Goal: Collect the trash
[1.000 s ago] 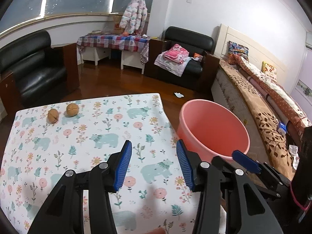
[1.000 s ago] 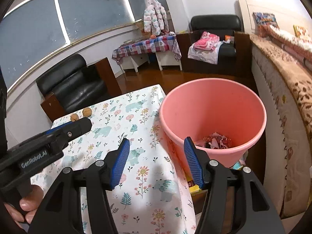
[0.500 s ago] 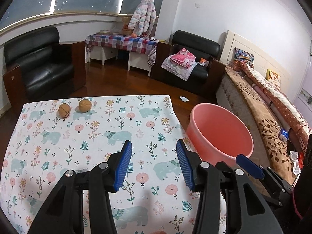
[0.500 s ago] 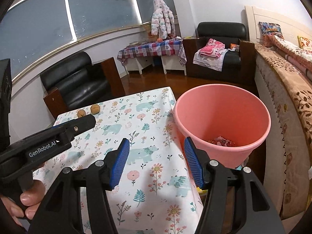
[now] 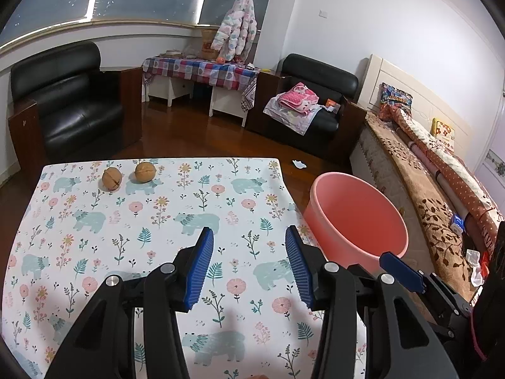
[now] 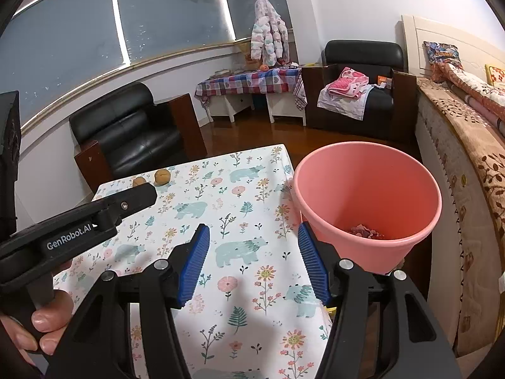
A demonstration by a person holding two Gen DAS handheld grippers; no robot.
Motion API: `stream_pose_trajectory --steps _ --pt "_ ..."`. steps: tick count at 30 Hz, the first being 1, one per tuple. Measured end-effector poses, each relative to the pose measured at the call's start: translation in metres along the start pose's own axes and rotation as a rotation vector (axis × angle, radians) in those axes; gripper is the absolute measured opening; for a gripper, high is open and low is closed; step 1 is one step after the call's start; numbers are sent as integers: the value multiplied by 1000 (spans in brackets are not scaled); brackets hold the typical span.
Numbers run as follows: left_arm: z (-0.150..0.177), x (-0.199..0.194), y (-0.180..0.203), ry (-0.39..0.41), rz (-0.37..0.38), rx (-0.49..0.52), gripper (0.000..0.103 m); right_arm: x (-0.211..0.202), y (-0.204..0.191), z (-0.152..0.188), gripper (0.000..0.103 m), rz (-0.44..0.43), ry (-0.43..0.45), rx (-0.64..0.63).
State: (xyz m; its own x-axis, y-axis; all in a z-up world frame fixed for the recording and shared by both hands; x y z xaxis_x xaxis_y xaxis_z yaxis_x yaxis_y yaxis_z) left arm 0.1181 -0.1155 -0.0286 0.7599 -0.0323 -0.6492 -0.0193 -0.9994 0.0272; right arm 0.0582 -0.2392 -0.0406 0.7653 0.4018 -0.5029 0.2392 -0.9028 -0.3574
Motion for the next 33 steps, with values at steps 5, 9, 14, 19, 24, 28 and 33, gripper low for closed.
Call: stream_pose_trajectory --steps 5,9,14,19,24,28,33 --pt "-1 -2 -2 6 -7 3 47 0 -1 0 59 -1 0 2" --pt "0 -2 -1 12 -13 14 47 1 -2 0 59 -2 0 1" --pt "0 -2 0 10 -15 14 47 1 -2 0 59 -3 0 2" --pt "-2 -2 -2 14 -19 10 47 1 -4 0 59 -6 0 1" --pt "-1 -2 -1 11 -21 14 47 3 -10 2 59 -14 0 6" --pt "-1 -2 -2 11 -22 13 47 3 -13 2 59 -21 3 11" --pt "0 -2 -2 10 -24 14 47 2 -13 3 59 -24 4 13"
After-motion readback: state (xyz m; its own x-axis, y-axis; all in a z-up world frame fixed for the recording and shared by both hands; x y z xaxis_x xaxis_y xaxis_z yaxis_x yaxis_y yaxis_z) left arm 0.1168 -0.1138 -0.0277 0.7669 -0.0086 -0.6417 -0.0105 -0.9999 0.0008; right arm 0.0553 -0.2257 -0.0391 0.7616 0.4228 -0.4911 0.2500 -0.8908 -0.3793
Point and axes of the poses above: each gripper's, at about its wrist camera, not at the fingertips, and x roughly the way its jaws point, y to its right, z to its underside, the point moved 10 cm from there along x, roughly the way its jaws point, and after that the axes turned 15 degrees about -z, right-handed, at the moved point
